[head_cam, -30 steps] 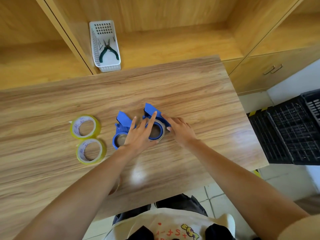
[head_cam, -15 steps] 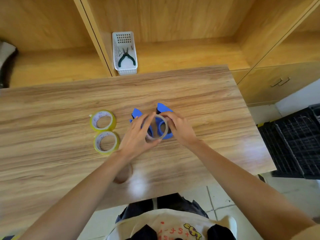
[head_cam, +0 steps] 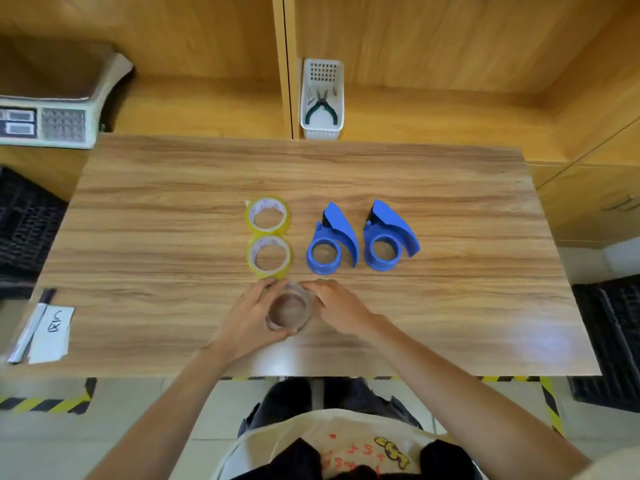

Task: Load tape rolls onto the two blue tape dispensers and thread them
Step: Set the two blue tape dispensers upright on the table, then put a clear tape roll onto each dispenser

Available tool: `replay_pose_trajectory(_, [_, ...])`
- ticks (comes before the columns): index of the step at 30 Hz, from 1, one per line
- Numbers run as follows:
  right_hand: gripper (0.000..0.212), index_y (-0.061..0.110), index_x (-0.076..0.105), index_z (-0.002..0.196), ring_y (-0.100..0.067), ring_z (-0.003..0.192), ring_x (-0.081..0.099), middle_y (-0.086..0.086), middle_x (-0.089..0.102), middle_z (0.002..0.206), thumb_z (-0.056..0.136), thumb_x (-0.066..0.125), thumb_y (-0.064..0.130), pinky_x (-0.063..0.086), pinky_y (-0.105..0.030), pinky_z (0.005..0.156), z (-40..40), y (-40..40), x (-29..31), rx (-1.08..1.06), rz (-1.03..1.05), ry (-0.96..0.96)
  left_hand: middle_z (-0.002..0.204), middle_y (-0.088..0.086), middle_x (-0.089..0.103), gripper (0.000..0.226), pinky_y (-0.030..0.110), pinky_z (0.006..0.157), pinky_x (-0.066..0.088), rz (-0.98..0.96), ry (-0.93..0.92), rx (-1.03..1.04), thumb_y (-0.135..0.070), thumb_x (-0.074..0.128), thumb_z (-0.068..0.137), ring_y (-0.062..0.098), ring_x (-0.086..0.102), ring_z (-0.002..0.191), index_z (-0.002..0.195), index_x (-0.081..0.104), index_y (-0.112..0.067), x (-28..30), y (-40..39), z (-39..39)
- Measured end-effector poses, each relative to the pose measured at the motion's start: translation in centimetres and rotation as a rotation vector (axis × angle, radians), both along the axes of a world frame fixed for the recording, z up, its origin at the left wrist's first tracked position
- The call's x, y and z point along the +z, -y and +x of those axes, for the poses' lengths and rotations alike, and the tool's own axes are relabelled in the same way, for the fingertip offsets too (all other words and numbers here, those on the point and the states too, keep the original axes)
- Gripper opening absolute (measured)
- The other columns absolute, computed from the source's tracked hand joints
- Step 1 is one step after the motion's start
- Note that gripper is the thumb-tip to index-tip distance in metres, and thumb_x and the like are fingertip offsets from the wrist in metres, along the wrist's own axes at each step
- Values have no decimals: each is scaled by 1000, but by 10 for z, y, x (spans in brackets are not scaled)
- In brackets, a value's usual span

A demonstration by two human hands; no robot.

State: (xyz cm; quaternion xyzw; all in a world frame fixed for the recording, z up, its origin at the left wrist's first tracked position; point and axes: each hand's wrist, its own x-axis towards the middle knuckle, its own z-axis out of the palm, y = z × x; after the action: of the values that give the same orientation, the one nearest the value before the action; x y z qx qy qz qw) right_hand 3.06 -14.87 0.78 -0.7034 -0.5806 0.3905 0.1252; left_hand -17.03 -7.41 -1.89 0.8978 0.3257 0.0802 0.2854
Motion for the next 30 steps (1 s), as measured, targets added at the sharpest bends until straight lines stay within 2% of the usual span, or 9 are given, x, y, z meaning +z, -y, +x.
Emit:
replay_pose_trajectory(3, [46,20,43,145,-29,133,43,-6,51,145,99,43,11,40,-44,105,-8,3,-6,0,-39,47,135,11,51,94,46,100,48,-55,5,2,-59,72,64,28,52,123,144,42,-19,-5,1,-7])
replay_pose_trajectory(8, [47,24,45,141,-28,130,47,-4,54,141,97,44,10,45,-45,99,-7,-1,-9,-29,-34,46,146,5,40,103,43,108,39,-140,-78,-4,-75,64,63,24,42,133,149,33,-25,-3,-7,-7])
replay_pose_trajectory(13, [52,22,39,146,-33,127,50,-12,51,140,97,40,4,45,-46,97,3,-18,-7,-77,-45,48,145,2,45,60,47,104,42,-127,-11,123,-56,37,93,26,47,130,145,37,-27,6,-35,7])
replay_pose_trajectory(16, [60,31,34,146,-28,118,56,-6,57,131,95,39,1,50,-50,90,10,-34,-6,-103,-12,12,134,11,54,48,50,96,47,2,-119,119,-28,50,87,37,55,119,134,52,-16,2,-62,18])
replay_pose_trajectory(20, [54,27,39,146,-25,117,57,-4,58,132,98,38,3,51,-48,89,18,-47,-5,-138,36,-7,124,9,64,50,49,109,35,70,-415,-22,-3,73,70,33,53,125,118,69,-16,-3,-86,28])
replay_pose_trajectory(23, [50,25,42,144,-23,121,55,-4,59,133,99,38,3,50,-46,91,28,-48,-6,-163,47,-7,89,7,76,48,54,95,48,235,-442,-136,-3,91,41,34,71,92,85,78,-20,-7,-92,28])
replay_pose_trajectory(25, [48,24,47,141,-22,120,56,-3,61,130,99,39,3,50,-43,92,35,-45,-8,-218,84,-5,80,5,77,50,47,95,47,295,-395,-169,-7,95,32,33,74,78,77,78,-21,-6,-91,29])
replay_pose_trajectory(28, [45,21,54,134,-22,120,53,-1,61,129,95,45,1,48,-37,94,51,-40,-12,-369,215,59,81,1,76,48,38,92,34,326,-328,-171,-12,95,39,24,74,73,83,78,-20,4,-84,37])
replay_pose_trajectory(30, [46,21,53,134,-24,123,49,-2,57,131,93,48,0,48,-39,94,63,-38,-13,-427,234,114,82,-2,75,40,31,82,40,346,-246,-175,-17,94,50,23,73,71,86,78,-19,12,-78,46])
